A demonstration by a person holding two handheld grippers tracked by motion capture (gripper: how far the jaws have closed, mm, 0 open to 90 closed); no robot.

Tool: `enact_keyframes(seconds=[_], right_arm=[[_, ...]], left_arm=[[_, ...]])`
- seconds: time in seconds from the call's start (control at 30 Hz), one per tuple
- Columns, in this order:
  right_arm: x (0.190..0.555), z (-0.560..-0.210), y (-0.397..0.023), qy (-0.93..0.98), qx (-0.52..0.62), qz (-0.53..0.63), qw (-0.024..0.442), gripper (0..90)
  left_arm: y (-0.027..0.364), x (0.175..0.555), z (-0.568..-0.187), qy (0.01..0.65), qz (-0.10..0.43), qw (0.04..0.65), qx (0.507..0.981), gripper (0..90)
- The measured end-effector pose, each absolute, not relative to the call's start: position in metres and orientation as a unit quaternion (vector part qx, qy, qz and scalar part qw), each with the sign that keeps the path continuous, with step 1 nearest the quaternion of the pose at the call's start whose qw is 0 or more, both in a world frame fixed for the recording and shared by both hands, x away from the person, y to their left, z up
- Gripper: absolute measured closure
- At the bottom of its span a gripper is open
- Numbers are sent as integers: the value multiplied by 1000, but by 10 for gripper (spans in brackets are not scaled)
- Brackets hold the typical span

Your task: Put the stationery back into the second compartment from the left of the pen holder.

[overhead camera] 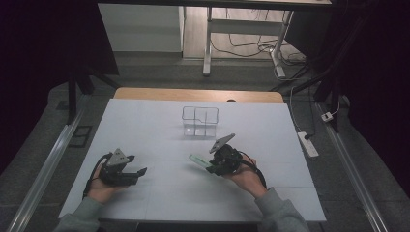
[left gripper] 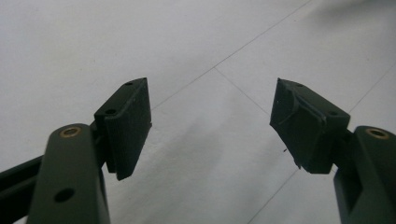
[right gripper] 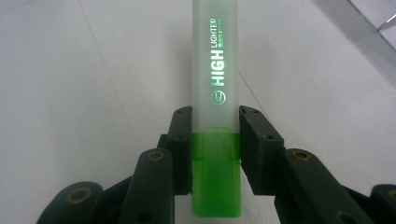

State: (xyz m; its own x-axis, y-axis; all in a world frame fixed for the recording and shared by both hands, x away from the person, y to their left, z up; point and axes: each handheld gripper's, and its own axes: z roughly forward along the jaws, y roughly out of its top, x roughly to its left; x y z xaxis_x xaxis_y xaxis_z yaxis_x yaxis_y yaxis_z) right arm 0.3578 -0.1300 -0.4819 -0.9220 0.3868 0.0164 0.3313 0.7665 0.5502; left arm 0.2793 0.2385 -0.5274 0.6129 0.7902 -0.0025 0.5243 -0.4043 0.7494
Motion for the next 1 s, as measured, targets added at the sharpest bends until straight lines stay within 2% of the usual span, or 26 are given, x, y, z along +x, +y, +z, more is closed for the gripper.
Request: enact_keyframes(seconds=[0.63, 1.0], right_arm=[[352, -480, -124, 949, 144, 278, 40, 665], [345, -486, -112, 959, 106, 262, 32, 665]], left_arm=[[212, 277, -504, 341, 184, 360, 849, 276], [177, 282, -489, 267, 157, 352, 883, 286]])
